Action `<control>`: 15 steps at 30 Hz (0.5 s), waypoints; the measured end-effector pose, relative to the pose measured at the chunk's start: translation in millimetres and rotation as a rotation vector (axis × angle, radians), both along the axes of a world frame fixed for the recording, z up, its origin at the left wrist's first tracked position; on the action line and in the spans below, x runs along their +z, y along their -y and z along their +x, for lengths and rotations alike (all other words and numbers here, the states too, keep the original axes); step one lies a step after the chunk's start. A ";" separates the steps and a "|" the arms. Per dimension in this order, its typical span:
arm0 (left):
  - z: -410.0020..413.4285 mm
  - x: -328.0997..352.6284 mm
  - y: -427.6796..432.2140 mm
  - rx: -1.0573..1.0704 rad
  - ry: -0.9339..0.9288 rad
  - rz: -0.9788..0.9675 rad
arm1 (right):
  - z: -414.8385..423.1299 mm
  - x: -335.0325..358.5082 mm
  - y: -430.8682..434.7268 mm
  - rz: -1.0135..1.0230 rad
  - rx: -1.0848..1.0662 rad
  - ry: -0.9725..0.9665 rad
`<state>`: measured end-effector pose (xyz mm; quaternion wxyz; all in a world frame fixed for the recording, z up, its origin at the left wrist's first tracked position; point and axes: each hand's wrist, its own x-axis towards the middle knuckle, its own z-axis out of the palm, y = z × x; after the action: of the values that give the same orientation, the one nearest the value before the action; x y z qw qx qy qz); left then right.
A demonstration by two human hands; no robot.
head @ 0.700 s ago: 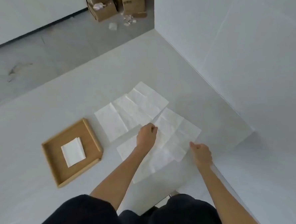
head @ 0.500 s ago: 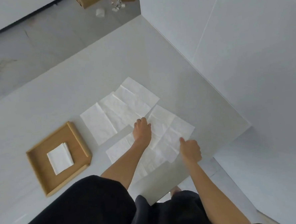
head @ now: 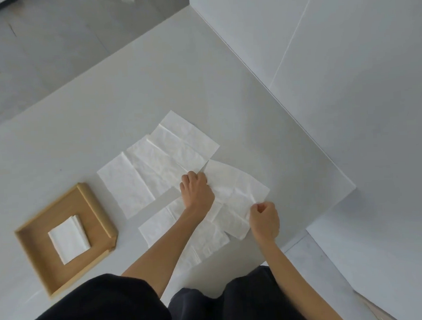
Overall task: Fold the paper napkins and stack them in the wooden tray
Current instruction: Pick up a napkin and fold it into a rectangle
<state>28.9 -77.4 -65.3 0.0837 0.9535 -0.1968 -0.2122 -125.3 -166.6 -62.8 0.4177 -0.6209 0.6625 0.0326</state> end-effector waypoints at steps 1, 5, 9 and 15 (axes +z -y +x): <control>-1.3 6.8 -1.6 -0.003 -0.017 -0.059 | -5.2 6.6 5.1 0.005 -0.002 0.082; -3.2 49.7 -16.6 0.031 -0.242 -0.435 | -21.8 40.4 27.1 0.112 -0.069 0.374; 11.4 117.0 -35.3 0.013 -0.394 -0.606 | -26.9 74.3 42.0 0.401 0.174 0.575; 50.3 239.4 -100.4 -0.004 -0.347 -0.665 | 36.5 136.0 28.5 0.384 0.629 0.592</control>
<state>79.1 23.0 174.1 0.4205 0.8238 -0.2396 -0.2952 -88.8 -195.1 73.2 0.6657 -0.6855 0.2768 0.1012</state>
